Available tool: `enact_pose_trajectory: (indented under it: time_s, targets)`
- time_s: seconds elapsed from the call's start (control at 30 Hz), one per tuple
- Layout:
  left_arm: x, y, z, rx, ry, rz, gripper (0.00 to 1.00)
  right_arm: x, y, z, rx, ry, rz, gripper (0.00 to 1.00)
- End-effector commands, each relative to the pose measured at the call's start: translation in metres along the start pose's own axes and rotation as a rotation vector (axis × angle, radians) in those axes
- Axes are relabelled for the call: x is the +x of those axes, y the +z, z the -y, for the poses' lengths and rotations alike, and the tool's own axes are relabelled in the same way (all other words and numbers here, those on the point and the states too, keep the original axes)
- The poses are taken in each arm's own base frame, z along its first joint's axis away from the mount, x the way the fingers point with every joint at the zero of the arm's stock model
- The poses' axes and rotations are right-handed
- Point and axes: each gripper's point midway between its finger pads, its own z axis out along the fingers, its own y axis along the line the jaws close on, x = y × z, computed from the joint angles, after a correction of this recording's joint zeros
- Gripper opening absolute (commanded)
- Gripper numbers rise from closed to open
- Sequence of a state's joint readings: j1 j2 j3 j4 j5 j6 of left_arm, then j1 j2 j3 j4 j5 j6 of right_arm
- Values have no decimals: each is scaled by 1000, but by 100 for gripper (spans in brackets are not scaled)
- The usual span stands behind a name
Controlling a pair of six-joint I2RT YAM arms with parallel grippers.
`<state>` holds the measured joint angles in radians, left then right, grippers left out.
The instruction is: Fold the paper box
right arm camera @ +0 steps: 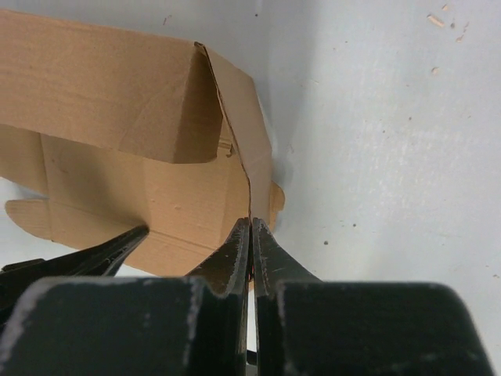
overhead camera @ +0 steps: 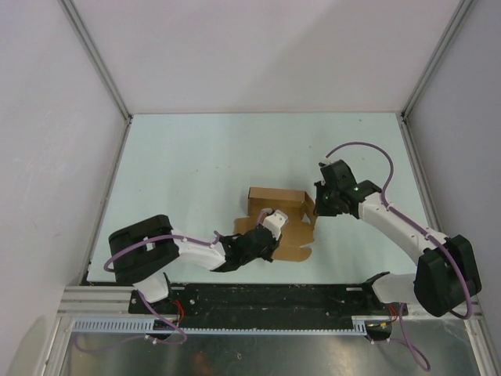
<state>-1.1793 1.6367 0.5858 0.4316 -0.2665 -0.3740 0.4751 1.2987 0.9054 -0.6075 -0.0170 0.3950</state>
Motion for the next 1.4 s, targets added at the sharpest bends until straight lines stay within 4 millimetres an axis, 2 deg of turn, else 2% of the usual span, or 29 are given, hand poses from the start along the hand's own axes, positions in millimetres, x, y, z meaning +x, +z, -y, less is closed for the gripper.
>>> enact_pose_trajectory:
  time_s: [0.0,0.27,0.53,0.73,0.77,0.87,1.13,1.37]
  targets:
    - [-10,4,15,57,-42,16,0,-15,-3,-19,-48,44,40,0]
    - [-11,6,18,68,-52,16,0,-3,4,-37,-51,31,16,0]
    - [-13,6,22,81,-65,19,0,5,10,-39,15,26,30,0]
    - [-13,6,22,81,-66,18,0,10,15,-41,31,16,17,22]
    - [-12,6,21,81,-66,17,0,10,15,-41,31,15,18,31]
    - [-9,6,20,76,-64,11,0,8,14,-44,22,9,30,39]
    - [-8,7,21,79,-65,8,0,0,11,-55,-23,-10,67,40]
    - [-10,6,20,77,-64,12,0,4,19,-60,-44,-30,44,36]
